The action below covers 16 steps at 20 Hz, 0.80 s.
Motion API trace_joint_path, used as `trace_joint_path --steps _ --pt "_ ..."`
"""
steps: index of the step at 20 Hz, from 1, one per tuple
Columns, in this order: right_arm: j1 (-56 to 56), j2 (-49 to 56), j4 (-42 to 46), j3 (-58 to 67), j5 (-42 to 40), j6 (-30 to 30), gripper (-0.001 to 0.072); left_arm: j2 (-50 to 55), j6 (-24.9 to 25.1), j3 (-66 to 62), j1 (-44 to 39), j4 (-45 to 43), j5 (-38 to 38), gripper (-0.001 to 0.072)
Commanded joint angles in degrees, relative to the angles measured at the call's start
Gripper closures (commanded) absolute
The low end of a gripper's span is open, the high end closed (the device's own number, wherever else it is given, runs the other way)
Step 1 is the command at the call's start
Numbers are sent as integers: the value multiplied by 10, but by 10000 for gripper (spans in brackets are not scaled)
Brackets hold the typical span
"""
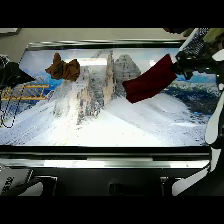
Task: Fold the clothes and pants, and hang the long-sleeved shirts on hangers.
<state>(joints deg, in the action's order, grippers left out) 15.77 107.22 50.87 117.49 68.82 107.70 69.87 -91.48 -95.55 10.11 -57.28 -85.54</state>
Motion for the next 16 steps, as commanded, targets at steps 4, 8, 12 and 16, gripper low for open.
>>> trace_joint_path --steps 4,8,12,16 --pt "104 -19 -20 3 -111 87 690 0 0 0 1 -4 0 690" --pt "164 -38 -2 3 -142 150 690 0 0 0 1 -4 0 690" --pt "230 -47 19 2 -68 220 691 0 0 0 1 -4 0 690" --pt "287 -56 99 -8 101 224 692 0 0 0 1 -4 0 690"
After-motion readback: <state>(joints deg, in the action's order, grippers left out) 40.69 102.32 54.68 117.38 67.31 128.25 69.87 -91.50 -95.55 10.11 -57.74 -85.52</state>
